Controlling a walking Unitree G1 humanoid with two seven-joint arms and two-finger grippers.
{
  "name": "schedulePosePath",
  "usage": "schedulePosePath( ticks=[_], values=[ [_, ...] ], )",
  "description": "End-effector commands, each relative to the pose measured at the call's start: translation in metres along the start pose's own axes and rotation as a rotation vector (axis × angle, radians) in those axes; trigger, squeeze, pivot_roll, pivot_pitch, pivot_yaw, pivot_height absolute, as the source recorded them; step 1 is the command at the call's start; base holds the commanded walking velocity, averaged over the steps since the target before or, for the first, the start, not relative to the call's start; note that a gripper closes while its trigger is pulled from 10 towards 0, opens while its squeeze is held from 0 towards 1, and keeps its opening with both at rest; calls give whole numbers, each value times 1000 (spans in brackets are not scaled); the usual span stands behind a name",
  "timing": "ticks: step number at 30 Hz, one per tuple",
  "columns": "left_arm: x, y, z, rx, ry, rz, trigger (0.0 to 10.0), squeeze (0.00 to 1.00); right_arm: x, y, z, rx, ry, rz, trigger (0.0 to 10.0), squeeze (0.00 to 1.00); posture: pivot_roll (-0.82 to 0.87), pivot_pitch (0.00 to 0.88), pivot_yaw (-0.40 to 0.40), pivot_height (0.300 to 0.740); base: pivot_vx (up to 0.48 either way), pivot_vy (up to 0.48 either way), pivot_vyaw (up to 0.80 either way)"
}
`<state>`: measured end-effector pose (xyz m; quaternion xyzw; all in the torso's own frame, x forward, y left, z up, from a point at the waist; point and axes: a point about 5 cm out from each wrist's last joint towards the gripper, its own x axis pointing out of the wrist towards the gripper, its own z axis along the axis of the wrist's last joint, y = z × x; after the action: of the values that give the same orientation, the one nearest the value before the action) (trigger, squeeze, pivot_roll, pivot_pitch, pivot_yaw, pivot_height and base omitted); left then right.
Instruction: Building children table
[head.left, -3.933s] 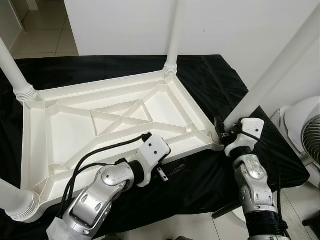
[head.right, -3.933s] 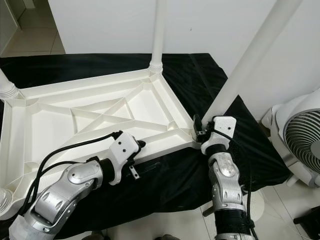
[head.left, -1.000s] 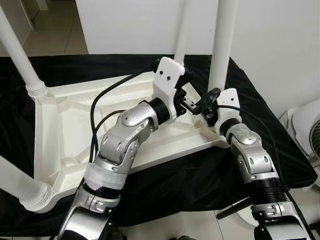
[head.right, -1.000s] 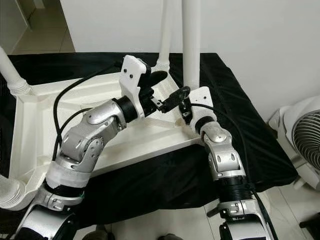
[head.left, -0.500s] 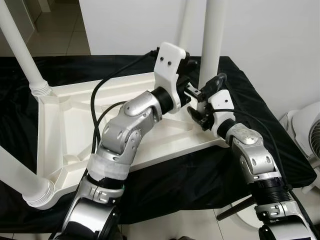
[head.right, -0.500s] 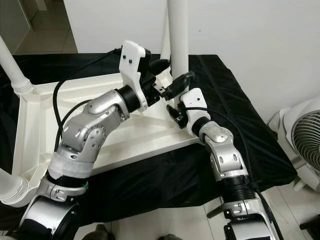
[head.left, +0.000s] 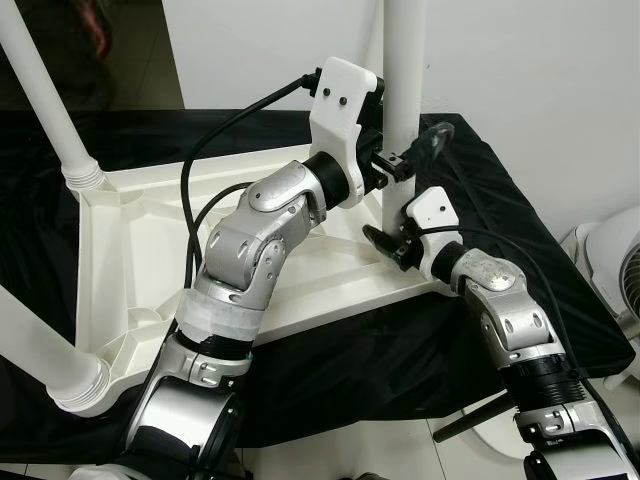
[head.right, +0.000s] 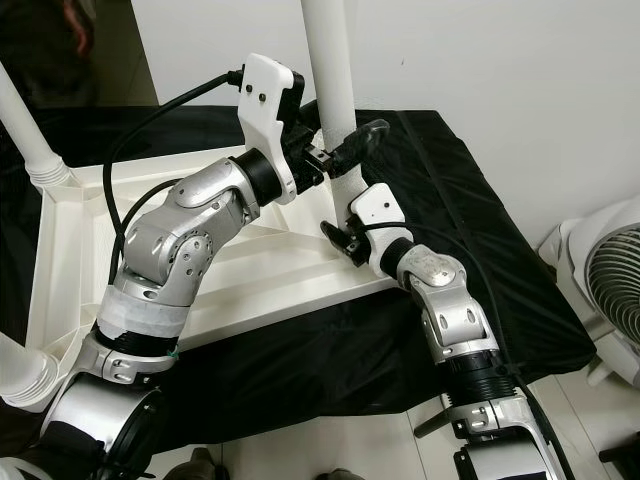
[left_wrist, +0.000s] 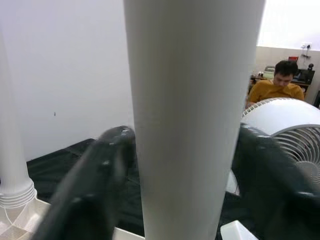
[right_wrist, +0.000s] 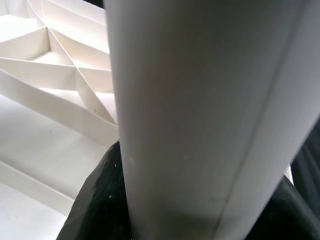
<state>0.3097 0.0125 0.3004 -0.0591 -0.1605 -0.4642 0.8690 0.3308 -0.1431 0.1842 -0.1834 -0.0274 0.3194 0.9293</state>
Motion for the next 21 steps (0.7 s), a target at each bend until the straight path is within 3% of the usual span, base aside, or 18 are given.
schedulePosePath(
  ticks=[1,21],
  values=[
    [-1,-1,1,1,-12,3,0,0,0,1,1,-5,-12,17,10000,0,120,0,-64,740,0,0,0],
    [0,2,3,36,-27,-12,0,0,5,4,-3,44,0,21,10000,0,106,0,-66,740,0,0,0]
  ],
)
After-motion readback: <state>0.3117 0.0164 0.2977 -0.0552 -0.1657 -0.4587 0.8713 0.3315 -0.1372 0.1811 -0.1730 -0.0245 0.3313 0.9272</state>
